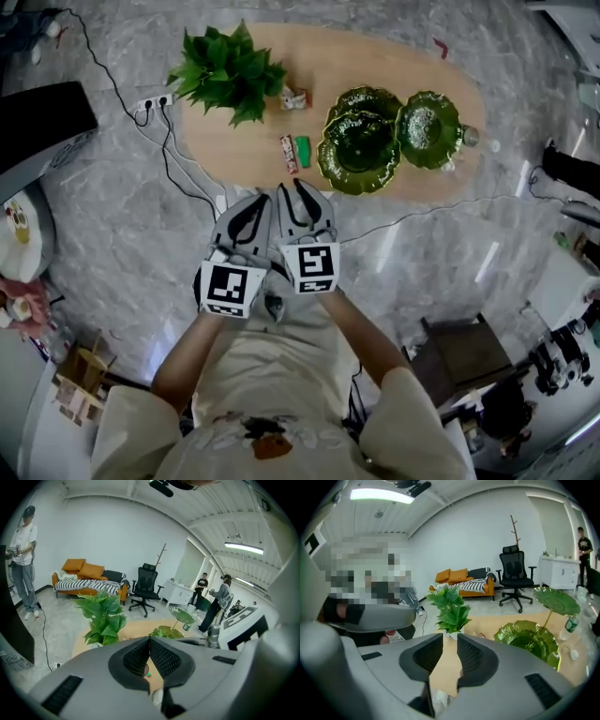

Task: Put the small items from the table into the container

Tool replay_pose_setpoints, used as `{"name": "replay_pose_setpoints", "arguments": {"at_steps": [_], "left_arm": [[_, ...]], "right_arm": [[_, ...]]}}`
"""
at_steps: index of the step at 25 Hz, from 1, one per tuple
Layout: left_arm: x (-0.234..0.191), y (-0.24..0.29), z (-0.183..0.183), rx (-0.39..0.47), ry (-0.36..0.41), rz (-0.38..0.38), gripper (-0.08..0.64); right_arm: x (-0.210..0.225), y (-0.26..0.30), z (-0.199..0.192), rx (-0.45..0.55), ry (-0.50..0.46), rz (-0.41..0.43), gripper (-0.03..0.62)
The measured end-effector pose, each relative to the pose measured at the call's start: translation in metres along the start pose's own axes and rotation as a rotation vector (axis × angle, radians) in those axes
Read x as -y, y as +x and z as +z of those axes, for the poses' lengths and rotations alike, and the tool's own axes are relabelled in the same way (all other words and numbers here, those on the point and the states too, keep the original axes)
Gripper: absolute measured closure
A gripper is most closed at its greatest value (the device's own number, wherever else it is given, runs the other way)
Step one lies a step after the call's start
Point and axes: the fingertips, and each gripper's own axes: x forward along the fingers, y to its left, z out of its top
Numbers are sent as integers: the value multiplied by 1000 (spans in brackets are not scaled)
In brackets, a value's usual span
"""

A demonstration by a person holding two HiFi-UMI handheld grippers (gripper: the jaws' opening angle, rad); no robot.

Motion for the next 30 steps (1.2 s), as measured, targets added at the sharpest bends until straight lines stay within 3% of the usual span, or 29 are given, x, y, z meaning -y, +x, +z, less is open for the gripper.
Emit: {"name": "replay_pose_setpoints", "arguments": {"at_steps": [6, 14, 30], "left_arm": [[-4, -4, 0, 2, -27, -6, 552], [-10, 3, 0, -4, -5, -12, 552], [-24, 31, -46, -81, -24, 36, 552]], "right_arm": [[16, 35, -35, -56, 47, -34, 517], [28, 78, -56, -99, -119, -33, 515], [41, 104, -82, -161, -52, -60, 494]]}}
